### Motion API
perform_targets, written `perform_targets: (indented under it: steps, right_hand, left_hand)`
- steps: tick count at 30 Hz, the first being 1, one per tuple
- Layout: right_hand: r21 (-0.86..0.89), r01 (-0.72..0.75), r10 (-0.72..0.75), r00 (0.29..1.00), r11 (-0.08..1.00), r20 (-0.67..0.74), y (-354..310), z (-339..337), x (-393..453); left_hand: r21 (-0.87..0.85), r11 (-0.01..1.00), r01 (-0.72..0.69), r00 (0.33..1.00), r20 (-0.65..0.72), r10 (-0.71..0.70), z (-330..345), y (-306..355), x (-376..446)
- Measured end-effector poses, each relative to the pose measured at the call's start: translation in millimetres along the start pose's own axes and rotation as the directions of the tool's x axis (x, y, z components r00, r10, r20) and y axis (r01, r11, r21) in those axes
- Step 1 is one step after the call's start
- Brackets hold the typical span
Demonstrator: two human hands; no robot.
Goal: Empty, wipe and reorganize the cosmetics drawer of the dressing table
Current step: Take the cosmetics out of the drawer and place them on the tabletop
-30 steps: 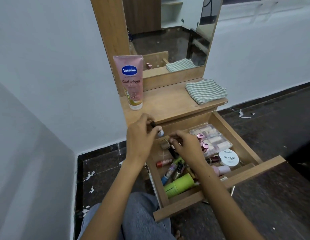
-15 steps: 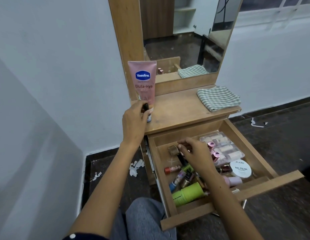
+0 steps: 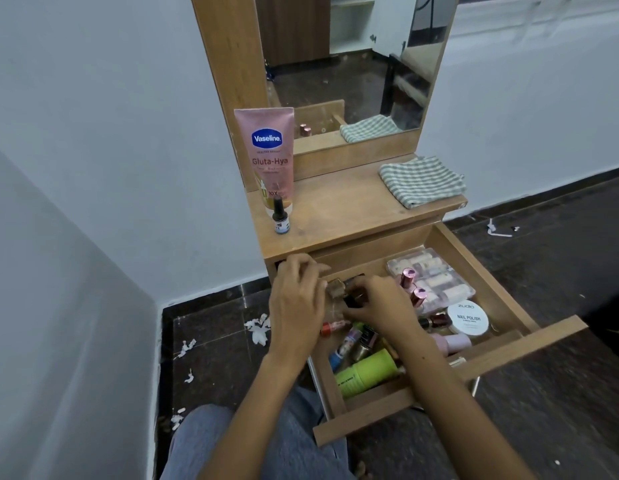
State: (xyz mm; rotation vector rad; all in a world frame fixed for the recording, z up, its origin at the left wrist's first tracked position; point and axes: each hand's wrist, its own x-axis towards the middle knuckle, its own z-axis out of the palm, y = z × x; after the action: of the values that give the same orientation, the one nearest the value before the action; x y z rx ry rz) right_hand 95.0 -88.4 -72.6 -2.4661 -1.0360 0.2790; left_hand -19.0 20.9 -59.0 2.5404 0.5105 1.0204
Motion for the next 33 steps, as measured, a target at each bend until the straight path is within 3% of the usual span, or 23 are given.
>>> perform_targets:
  steps: [2,4,6,10,12,15,18,23,29,33]
  right_hand:
    - [-0.072,-0.011,0.014,0.999,0.997,0.034,1,1,1]
    - [-0.036,-0.020,0.021,1.000,0.999,0.012,2,2,3]
    - [0.220,-0.025,0.044,0.996,0.975,-0.083,2,0,4]
    - [0.692,0.104,0.105,0.962,0.714,-0.253,-8,-15,-1]
    - [0.788,0.202,0.072,0.952,0.581,-0.297,-14,-21,-5]
    - [0.817,0.280,0.004,0.945,0.504,-0.326,-20,-23,-8]
    - [0.797,0.304,-0.004,0.935,0.522,-0.355,-19,-21,-9]
    - [0.555,0.315,-0.052,0.898,0.770,-0.438,-17,-16,-6]
    - [0.508,0.284,-0.051,0.905,0.813,-0.423,-14,-12,-2]
    - [0.505,0.243,-0.019,0.913,0.828,-0.407,-11,-11,0]
  left_hand:
    - [-0.005,1.000,0.030,0.996,0.080,-0.029,3,2,-8]
    - [-0.014,0.999,0.048,0.992,0.120,-0.046,5,4,-10]
    - [-0.036,0.997,0.073,0.986,0.155,-0.066,4,6,-11]
    - [-0.126,0.981,0.148,0.968,0.220,-0.118,4,9,-8]
    - [-0.163,0.975,0.149,0.972,0.207,-0.114,4,12,-4]
    - [-0.267,0.952,0.151,0.985,0.122,-0.122,-2,19,1]
    - [-0.323,0.931,0.172,0.984,0.015,-0.176,-9,19,6]
    - [-0.322,0.913,0.250,0.940,-0.145,-0.309,-26,-5,39]
    - [-0.346,0.874,0.342,0.922,-0.057,-0.383,-28,-32,63]
    - [-0.367,0.872,0.325,0.926,-0.066,-0.373,-23,-39,66]
